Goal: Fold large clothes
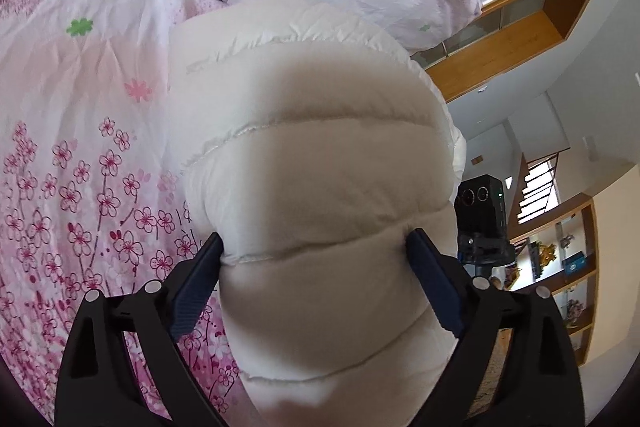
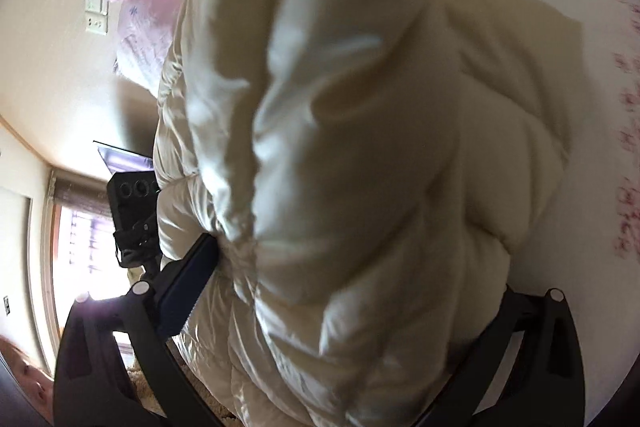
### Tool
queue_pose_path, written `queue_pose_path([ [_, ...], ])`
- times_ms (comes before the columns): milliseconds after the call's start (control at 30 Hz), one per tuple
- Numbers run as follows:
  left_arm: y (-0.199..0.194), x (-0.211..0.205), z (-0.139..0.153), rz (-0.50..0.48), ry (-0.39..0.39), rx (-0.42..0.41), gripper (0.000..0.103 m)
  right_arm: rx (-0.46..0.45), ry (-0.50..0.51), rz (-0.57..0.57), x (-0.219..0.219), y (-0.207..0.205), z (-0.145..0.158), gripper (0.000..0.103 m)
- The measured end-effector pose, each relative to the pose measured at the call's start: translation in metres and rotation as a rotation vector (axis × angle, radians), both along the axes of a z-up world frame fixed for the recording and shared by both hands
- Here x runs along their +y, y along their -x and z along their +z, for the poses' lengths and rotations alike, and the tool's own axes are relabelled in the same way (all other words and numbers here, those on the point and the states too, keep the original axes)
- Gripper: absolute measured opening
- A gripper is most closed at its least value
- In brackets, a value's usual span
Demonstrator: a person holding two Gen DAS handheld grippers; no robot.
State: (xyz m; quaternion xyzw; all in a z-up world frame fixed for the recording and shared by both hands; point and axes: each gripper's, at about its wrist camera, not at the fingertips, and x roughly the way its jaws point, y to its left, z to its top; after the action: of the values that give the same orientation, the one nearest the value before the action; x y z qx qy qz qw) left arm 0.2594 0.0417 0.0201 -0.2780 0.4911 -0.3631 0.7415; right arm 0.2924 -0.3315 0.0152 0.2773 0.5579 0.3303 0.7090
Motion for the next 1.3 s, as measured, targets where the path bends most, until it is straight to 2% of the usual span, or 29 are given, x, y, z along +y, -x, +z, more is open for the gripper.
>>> queue_pose_path([
  [67,-0.001,0.001,-0.003,-0.001,0.019,0.011,0.091,0.005,-0.02,0.009,0.003,0.0,0.0,0.09],
  [133,0.0,0.002,-0.004,-0.001,0.038,0.013,0.09,0.027,-0.081,0.015,0.005,0.001,-0.004,0.067],
  [233,0.003,0.006,-0.001,0.006,0.064,-0.012,0.071,0.015,-0.148,0.013,0.006,0.004,-0.002,0.045],
  [300,0.006,0.012,0.003,0.009,0.097,-0.028,0.056,-0.001,-0.172,0.009,0.009,0.007,0.004,0.037],
  [400,0.008,0.021,0.011,0.009,0.13,-0.062,0.047,-0.028,-0.173,0.014,0.017,0.01,0.015,0.03],
  [700,0.008,0.069,0.045,0.106,0.147,-0.156,0.046,-0.107,-0.188,0.092,0.08,-0.009,0.054,0.028],
  [933,-0.002,0.123,0.062,0.224,0.102,-0.215,0.046,-0.144,-0.196,0.153,0.147,-0.045,0.07,0.028],
  [1067,-0.015,0.15,0.054,0.275,0.061,-0.204,0.046,-0.121,-0.198,0.165,0.175,-0.062,0.059,0.028],
  [1200,-0.034,0.167,0.033,0.312,-0.022,-0.14,0.046,-0.039,-0.142,0.146,0.186,-0.07,0.031,0.03],
  [1300,-0.044,0.175,0.016,0.328,-0.04,-0.105,0.047,-0.009,-0.134,0.126,0.184,-0.076,0.018,0.034],
])
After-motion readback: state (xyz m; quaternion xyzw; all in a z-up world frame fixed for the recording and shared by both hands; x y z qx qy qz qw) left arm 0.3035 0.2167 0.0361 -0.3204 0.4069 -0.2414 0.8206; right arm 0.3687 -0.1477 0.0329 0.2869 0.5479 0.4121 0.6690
